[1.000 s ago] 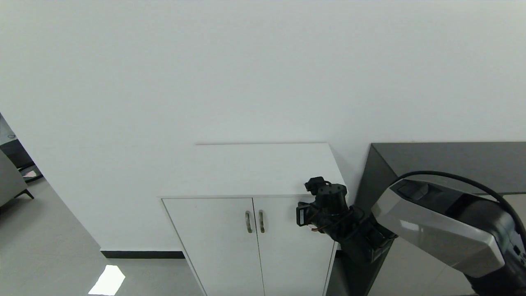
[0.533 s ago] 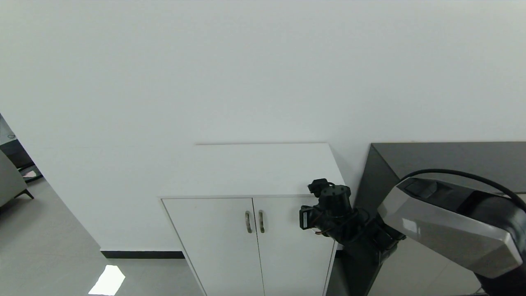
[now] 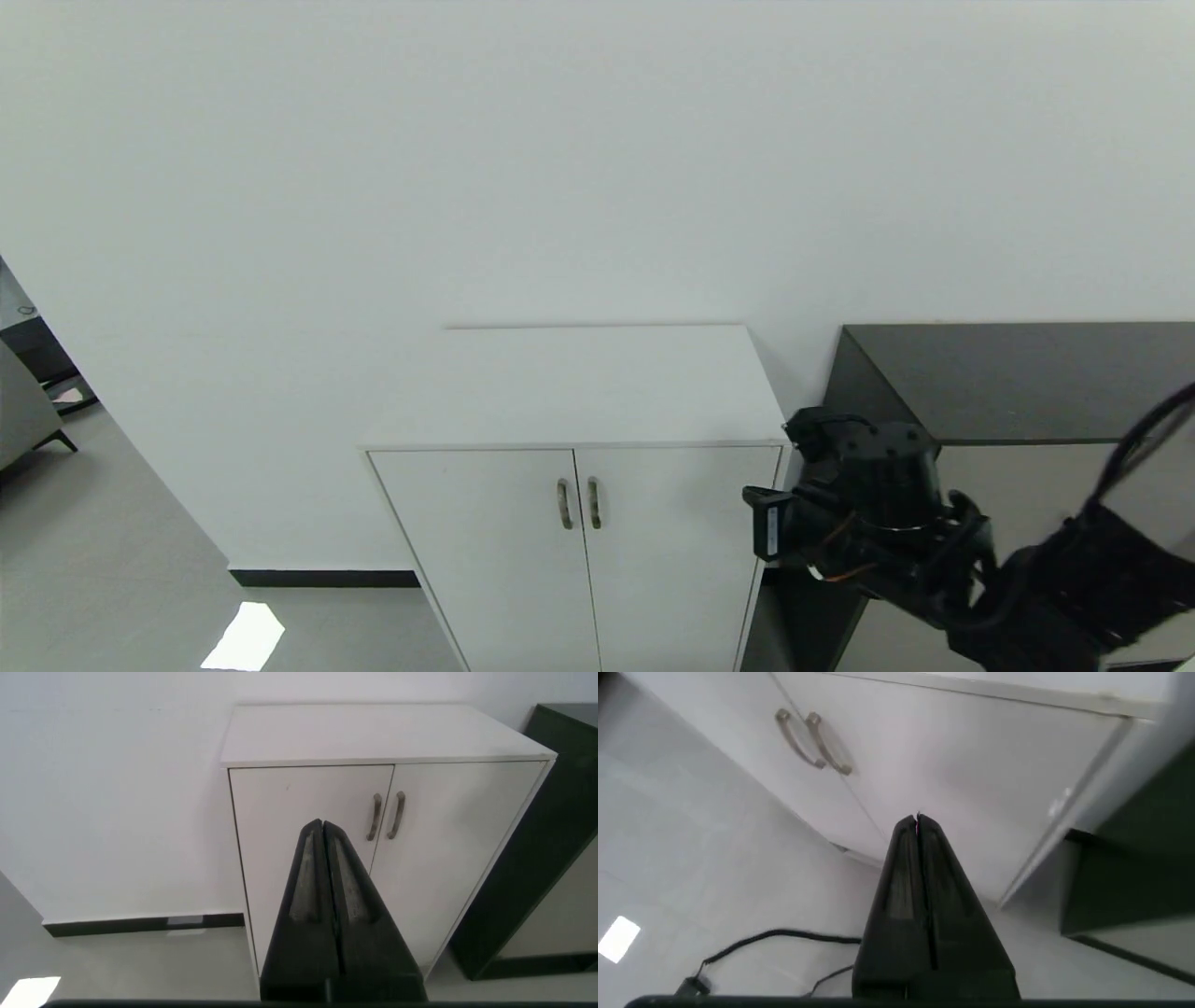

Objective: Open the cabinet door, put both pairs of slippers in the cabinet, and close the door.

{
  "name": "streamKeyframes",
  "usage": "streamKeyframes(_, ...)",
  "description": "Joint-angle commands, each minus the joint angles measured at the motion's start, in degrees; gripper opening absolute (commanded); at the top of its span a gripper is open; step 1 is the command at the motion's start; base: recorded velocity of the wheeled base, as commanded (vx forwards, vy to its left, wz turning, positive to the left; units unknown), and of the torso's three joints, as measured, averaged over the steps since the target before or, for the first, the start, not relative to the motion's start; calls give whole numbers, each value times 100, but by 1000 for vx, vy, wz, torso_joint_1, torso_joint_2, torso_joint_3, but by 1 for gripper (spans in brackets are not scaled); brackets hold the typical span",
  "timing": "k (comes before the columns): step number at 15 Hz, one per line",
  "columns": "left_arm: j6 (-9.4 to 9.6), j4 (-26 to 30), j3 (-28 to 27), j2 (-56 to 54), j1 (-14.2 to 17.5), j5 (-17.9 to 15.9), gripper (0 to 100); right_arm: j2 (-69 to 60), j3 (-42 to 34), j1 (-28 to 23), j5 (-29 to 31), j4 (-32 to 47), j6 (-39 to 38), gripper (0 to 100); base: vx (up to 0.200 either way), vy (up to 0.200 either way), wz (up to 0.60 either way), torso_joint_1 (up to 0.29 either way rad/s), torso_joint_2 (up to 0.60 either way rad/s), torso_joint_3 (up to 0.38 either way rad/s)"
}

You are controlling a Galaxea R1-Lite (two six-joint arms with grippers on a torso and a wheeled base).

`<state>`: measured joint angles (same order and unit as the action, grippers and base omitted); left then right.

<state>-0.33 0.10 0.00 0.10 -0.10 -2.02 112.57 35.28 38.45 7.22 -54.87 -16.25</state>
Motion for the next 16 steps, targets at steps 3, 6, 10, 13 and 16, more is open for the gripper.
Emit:
streamKeyframes(3,-11,-1,0,-1,1,0,0,-2767,-2166,-435,1071,424,61,0,0,0,0,0,0,0)
streamKeyframes(6,-11,-1,0,-1,1,0,0,-3162,-2798,-1612,1520,943,509,0,0,0,0,0,0,0)
streamKeyframes(10,-20,-1,0,-1,1,18,0,-4331,-3528,-2412,1590,1910,614,0,0,0,0,0,0,0)
streamKeyframes(13,-29,-1,0,-1,1,71,0,-6177,-3528,-2360,280,4098,658,0,0,0,0,0,0,0)
streamKeyframes(16,-29,-1,0,-1,1,71,0,-7425,-3519,-2307,-142,5487,1203,0,0,0,0,0,0,0)
